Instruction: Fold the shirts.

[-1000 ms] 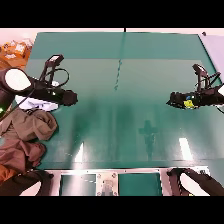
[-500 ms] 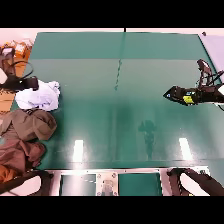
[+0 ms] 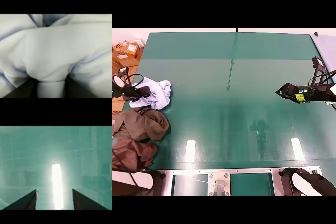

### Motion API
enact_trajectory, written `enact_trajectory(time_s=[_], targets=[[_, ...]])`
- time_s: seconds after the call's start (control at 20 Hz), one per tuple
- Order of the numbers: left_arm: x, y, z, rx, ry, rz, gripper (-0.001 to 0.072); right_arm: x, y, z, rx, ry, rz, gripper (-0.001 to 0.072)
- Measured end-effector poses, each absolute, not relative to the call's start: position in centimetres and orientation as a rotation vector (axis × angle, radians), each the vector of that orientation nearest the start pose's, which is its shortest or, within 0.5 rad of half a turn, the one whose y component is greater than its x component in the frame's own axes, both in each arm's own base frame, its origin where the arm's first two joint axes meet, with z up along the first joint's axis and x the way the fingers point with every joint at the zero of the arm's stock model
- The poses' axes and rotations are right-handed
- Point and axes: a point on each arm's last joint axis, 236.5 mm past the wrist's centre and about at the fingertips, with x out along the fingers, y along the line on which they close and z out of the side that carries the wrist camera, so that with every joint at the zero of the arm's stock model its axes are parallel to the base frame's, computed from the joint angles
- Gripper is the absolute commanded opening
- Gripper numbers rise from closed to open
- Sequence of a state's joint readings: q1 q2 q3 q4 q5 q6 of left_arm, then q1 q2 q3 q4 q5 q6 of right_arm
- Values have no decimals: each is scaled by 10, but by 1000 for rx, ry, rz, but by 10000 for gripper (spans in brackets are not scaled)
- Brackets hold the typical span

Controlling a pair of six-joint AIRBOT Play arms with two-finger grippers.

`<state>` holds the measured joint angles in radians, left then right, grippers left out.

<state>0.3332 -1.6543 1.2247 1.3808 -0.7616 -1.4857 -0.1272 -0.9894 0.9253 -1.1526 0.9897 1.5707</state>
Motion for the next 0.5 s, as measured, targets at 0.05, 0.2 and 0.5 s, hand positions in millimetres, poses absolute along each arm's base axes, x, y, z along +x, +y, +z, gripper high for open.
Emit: enact_trajectory(time_s=[0.05,0.2,0.5], targets=[[461,122,-96,-322,1158,180,25,363,34,58,456,1009,81,320],[469,104,-76,-337,1204,86,24,363,35,58,457,1010,82,132],[523,22,65,-205,1028,-143,24,360,35,56,456,1023,84,50]])
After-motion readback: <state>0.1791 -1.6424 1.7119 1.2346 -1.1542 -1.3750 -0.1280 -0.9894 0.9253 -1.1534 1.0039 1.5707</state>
